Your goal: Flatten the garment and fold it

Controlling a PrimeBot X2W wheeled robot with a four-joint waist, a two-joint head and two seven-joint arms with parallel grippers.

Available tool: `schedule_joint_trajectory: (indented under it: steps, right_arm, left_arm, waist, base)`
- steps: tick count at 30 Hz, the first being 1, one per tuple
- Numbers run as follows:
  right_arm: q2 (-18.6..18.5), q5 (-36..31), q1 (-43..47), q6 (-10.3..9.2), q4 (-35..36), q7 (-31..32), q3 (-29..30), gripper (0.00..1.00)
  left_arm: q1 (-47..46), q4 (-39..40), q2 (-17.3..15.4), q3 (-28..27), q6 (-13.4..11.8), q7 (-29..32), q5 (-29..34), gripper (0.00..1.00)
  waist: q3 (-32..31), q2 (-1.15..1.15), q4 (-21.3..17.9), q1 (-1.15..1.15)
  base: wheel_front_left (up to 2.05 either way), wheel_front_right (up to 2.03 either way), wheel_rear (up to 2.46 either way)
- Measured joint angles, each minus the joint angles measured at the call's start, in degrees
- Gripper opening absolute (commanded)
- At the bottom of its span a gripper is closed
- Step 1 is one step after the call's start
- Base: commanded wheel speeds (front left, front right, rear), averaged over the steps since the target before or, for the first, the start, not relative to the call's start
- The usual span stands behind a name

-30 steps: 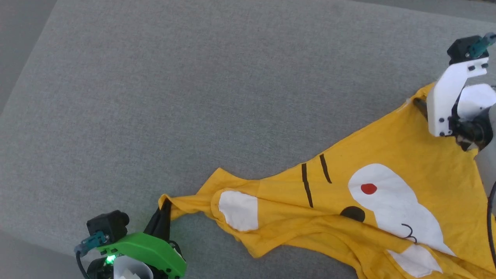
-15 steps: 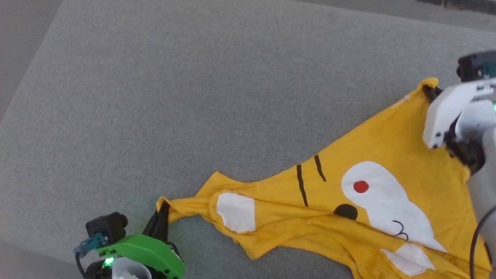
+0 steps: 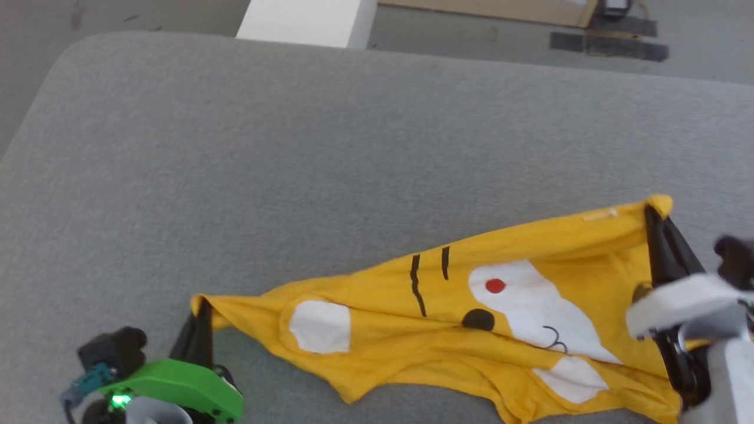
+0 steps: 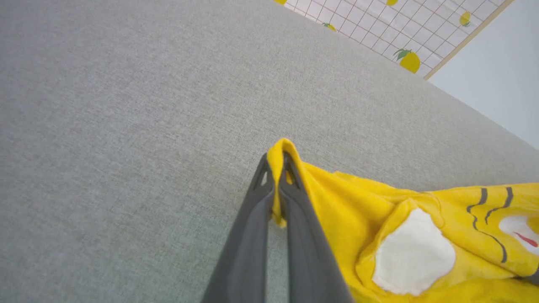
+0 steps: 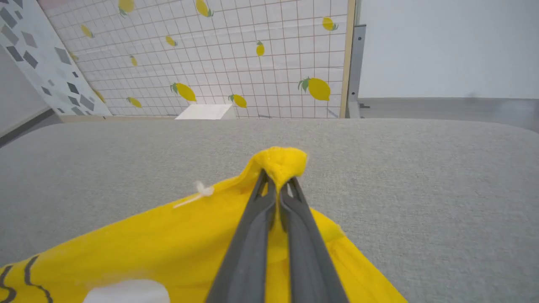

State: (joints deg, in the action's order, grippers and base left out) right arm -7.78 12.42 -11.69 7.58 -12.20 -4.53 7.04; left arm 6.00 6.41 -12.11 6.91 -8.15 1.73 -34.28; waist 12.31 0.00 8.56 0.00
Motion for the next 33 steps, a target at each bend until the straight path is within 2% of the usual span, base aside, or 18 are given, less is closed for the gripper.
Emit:
schedule_joint_trajectory:
  steps: [7, 10, 13, 19, 23, 26, 33]
  right_arm:
    - [0.59, -0.38, 5.66, -0.01, 10.54, 6.72, 2.53, 0.00]
    - [-1.38, -0.55, 5.21, -0.01, 14.89, 11.73, 1.96, 0.00]
    - [-4.99, -0.55, 2.21, -0.01, 17.61, 17.91, -0.05, 0.00]
    - [-12.46, 0.37, -13.62, 0.00, 19.54, 28.13, -6.65, 0.00]
    - [-16.61, 0.81, -25.34, 0.00, 17.61, 31.72, -12.22, 0.00]
    - [-17.64, 0.67, -34.13, 0.00, 14.64, 32.95, -15.18, 0.00]
    - [-16.21, -2.89, -54.58, 0.00, 5.78, 31.58, -17.47, 0.00]
  left_arm:
    - [-6.86, 3.96, -1.85, -2.25, 1.65, -1.02, -0.85, 0.00]
    - [-12.91, 4.28, -2.78, -2.89, 2.74, 1.09, -3.21, 0.00]
    - [-20.37, 3.09, -3.39, -3.78, 3.50, 3.49, -5.39, 0.00]
    - [-39.84, -4.41, -6.06, -4.15, 5.12, 6.68, -6.83, 0.00]
    - [-54.36, -10.17, -5.93, -3.86, 4.87, 5.78, -5.52, 0.00]
    - [-63.99, -14.10, -6.42, -3.44, 4.09, 4.67, -2.70, 0.00]
    - [-84.38, -21.01, -9.29, -1.94, 3.46, 0.99, 3.98, 0.00]
  waist:
    - [-2.36, 0.00, -3.31, 0.00]
    - [-3.07, 0.00, -4.61, 0.00]
    - [-3.33, 0.00, -5.87, 0.00]
    - [-1.03, 0.00, -7.70, 0.00]
    - [2.22, 0.00, -8.34, 0.00]
    - [5.25, 0.00, -8.61, 0.00]
    - [13.09, 0.00, -9.56, 0.01]
  base:
    - [0.00, 0.00, 0.00]
    - [0.00, 0.00, 0.00]
    - [0.00, 0.00, 0.00]
    - [0.00, 0.00, 0.00]
    - [0.00, 0.00, 0.00]
    - [0.00, 0.00, 0.00]
    - [0.00, 0.00, 0.00]
